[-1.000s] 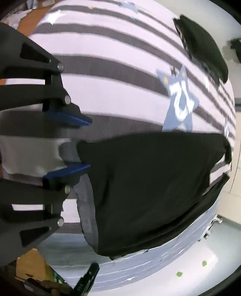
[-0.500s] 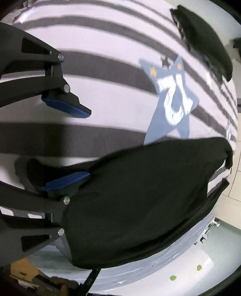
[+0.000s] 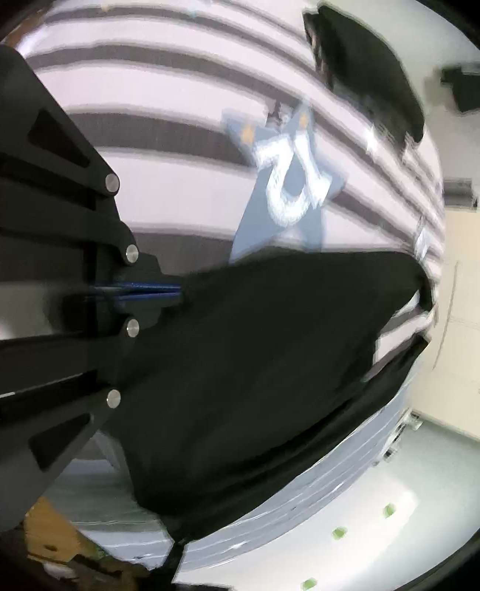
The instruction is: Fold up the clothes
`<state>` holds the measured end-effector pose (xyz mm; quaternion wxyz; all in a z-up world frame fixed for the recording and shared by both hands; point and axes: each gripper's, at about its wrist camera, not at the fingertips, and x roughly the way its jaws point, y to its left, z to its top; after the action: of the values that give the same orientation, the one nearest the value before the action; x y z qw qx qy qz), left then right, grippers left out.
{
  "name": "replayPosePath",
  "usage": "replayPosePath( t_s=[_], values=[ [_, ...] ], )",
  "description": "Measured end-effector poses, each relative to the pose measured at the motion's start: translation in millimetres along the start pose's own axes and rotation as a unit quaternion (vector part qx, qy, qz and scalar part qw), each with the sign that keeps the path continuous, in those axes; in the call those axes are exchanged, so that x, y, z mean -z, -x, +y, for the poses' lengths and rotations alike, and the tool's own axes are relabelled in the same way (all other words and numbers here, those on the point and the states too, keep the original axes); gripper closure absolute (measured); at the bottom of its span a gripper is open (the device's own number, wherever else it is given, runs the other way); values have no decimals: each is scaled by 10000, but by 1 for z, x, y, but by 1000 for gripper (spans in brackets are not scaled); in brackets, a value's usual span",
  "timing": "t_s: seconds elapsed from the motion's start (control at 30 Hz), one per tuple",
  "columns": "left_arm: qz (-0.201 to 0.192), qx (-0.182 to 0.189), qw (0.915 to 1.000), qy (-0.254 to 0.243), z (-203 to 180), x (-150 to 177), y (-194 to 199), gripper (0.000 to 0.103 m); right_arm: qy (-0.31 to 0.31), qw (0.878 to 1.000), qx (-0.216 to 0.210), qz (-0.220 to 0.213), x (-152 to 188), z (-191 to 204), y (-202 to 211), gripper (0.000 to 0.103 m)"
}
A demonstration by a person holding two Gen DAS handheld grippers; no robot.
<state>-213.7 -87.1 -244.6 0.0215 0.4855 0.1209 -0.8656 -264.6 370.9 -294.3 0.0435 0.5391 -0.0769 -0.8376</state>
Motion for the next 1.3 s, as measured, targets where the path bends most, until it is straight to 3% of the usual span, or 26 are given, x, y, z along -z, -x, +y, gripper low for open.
replayPosePath(
  t_s=[0.1,0.2,0.27,0.33,0.4,0.47,0.53,0.6,0.7,0.8,0.97,1.07,1.17,1.3],
  values=[
    [-144,-361,9992,-22,12,4,26,103,-165,9998,-75,-31,14,-7,32,99],
    [139,-680,9970,353,47,7,12,103,-18,10000,-12,64,24,2,38,99],
    [397,-594,9958,575,60,14,0,103,-216,9994,-87,260,20,-7,16,98],
    [428,-479,9971,407,53,15,-7,103,-195,9990,53,408,21,-6,1,97],
    [449,-242,9982,302,39,13,-13,90,-155,9984,185,513,23,-5,-9,94],
    [500,102,9981,341,26,12,-22,56,-140,9982,248,533,24,-4,-10,91],
    [459,378,9976,360,14,10,-26,47,-115,9982,290,519,24,-2,-9,84],
    [456,483,9972,352,1,9,-26,46,17,9990,297,328,21,2,2,61],
    [448,582,9964,418,-8,8,-25,46,160,9996,228,77,15,10,15,48],
    [367,594,9960,550,-10,5,-18,46,263,9996,122,-27,7,16,20,48],
    [216,539,9962,651,-5,4,-6,46,327,9993,117,150,-5,22,1,48],
    [193,549,9968,557,-9,9,0,44,410,9985,174,305,-14,25,-33,48],
    [367,413,9982,242,-17,19,-13,41,486,9979,201,382,-10,29,-44,48],
    [674,399,9967,202,-23,26,-56,41,745,9951,487,421,-12,38,-57,47]
  ],
)
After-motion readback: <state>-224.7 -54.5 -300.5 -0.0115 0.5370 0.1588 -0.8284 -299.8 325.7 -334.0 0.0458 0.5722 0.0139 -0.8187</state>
